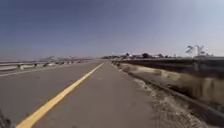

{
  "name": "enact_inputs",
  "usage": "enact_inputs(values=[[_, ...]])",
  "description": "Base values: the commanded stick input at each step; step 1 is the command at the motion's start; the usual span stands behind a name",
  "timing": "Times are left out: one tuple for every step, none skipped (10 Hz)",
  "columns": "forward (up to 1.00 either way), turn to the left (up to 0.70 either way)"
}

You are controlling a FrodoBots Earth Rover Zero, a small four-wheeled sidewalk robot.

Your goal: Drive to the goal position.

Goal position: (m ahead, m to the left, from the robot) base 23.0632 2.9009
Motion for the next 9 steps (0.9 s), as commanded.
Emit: enact_inputs(values=[[0.50,0.00],[0.50,0.00],[0.50,0.00],[0.50,0.00],[0.50,0.00],[0.50,0.00],[0.50,0.00],[0.50,0.00],[0.50,0.00]])
